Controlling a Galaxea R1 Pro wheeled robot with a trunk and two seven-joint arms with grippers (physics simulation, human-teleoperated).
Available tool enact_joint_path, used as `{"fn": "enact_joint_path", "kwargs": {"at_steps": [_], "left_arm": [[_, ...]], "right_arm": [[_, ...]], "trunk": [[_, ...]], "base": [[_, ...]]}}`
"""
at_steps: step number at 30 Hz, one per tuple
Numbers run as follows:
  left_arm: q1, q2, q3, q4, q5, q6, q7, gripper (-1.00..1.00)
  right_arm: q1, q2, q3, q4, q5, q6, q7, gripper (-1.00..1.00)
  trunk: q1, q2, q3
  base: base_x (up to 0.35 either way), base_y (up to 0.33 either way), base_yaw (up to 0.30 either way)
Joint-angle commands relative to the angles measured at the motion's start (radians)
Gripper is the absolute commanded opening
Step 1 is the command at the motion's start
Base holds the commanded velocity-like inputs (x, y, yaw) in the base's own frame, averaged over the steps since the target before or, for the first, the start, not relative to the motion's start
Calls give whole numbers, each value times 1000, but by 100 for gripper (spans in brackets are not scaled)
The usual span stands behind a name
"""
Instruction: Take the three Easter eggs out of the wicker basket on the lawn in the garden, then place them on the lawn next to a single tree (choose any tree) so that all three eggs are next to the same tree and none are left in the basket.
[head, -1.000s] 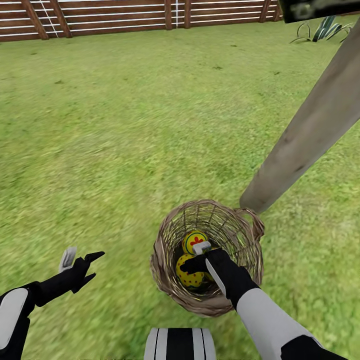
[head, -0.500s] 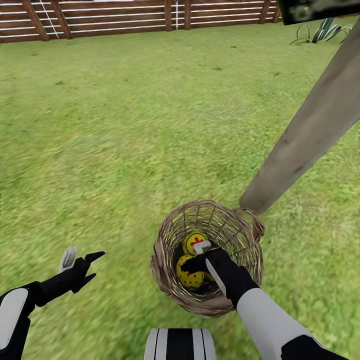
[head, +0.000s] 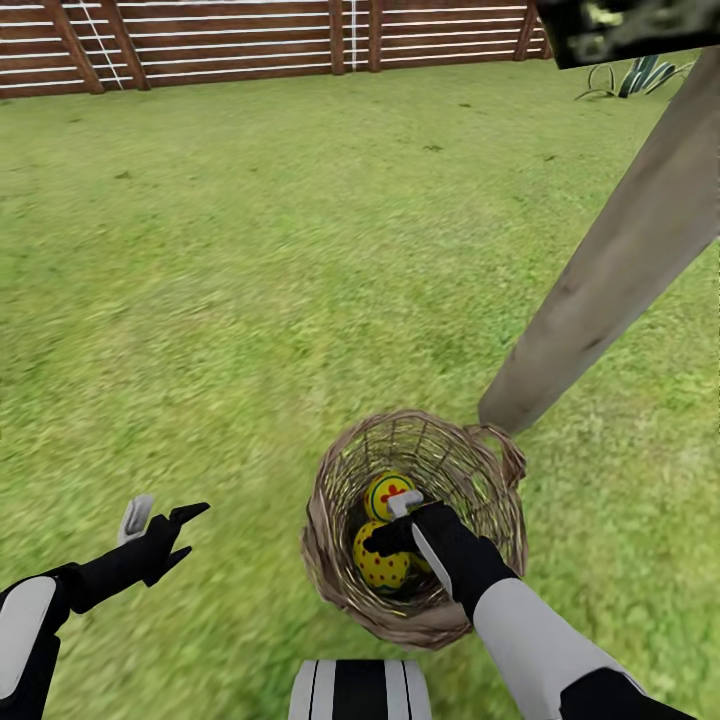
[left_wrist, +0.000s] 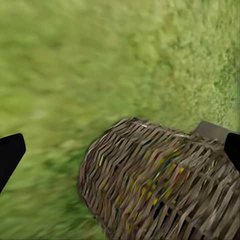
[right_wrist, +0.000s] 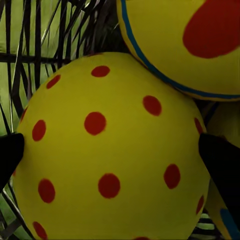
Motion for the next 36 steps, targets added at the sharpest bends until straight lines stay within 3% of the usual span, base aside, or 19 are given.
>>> {"fn": "enact_joint_path", "kwargs": {"at_steps": [1,7,12,36], "left_arm": [[0,0,1,-1,11,4,10,100],[0,0,1,-1,9,4,10,100],[0,0,-1,0,9,4,10,100],[0,3,1,45,9,4,10,100]], "right_arm": [[0,-1,1,32,18,3,1,-100],[-24,0,1,46,17,3,-3,-100],[-43,1,1,61,17,-1,-99,-100],[-44,2,0,58,18,3,-95,-100]], "trunk": [[0,0,-1],[-2,1,19],[-5,2,38],[-15,8,131]], "base": [[0,0,0],[0,0,0],[0,0,0],[0,0,0]]}}
